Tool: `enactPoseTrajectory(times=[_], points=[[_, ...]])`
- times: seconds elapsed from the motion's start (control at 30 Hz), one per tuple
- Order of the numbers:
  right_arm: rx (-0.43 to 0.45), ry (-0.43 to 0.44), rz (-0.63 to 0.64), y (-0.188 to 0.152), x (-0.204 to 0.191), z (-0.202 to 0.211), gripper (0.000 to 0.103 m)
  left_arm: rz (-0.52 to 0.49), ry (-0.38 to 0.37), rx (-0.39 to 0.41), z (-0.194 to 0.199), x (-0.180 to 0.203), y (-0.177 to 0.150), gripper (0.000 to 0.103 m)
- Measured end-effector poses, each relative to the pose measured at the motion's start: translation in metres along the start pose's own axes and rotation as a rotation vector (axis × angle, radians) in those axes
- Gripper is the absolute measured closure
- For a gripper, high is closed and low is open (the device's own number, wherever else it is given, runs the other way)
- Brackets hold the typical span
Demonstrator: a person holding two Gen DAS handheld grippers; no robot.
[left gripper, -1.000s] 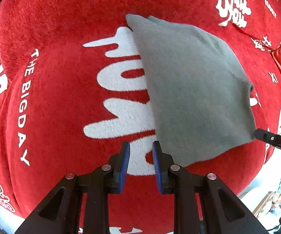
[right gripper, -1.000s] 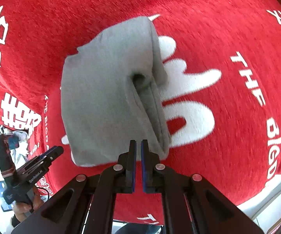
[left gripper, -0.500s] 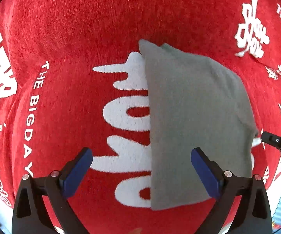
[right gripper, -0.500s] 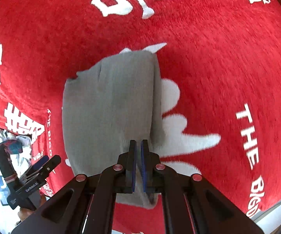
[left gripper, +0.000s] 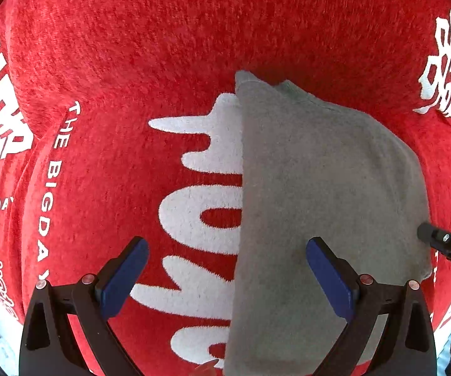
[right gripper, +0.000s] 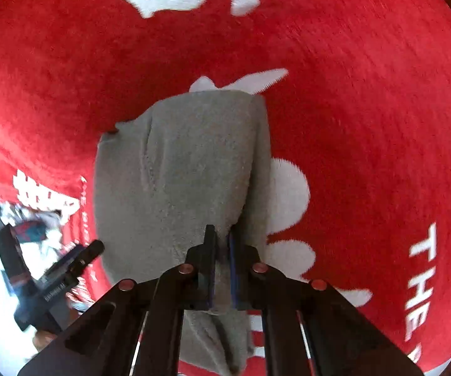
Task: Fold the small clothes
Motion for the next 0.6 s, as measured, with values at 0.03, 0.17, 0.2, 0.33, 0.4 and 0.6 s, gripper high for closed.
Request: enactPoseTrajectory(times=[0.03,0.17,0.2,0.33,0.4,0.6], points=[[0.000,-0.014,0.009,0.000,0.002,0.000,0.095,0.001,0.006,-0.004,-0.001,0.001,0.000,0.002],[-0.015,0.020,-0.042,-0.002,0.012,-0.003,0.095,0.000,0.015,-0.015,-0.003,0.004,-0.001,0.002],[-0.017,0.042,-0.050,-0.002,0.011,-0.001,0.094,-0.001,0.017,-0.017,-0.003,0.005,-0.001,0.002],[-0.009,0.087,-0.065,0.000,0.011,0.012,0.090,-0.003,0.019,-0.022,-0.002,0.007,-0.001,0.002],[-0.002,0.090,-0.067,0.000,0.014,0.020,0.087,-0.005,0.021,-0.023,-0.002,0.008,-0.001,0.002],[-0.006,0.112,-0.087,0.000,0.026,0.027,0.038,-0.004,0.023,-0.031,-0.002,0.010,-0.001,0.002]])
Point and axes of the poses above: each gripper's, at about its wrist camera, not at the fingertips, and z roughly against the way its jaws point, x to its right, y to its top, the point moved 9 cm from there along -z, roughly the way its jaws point, and after that the axes turned 8 degrees about y, right-handed, at the moved point
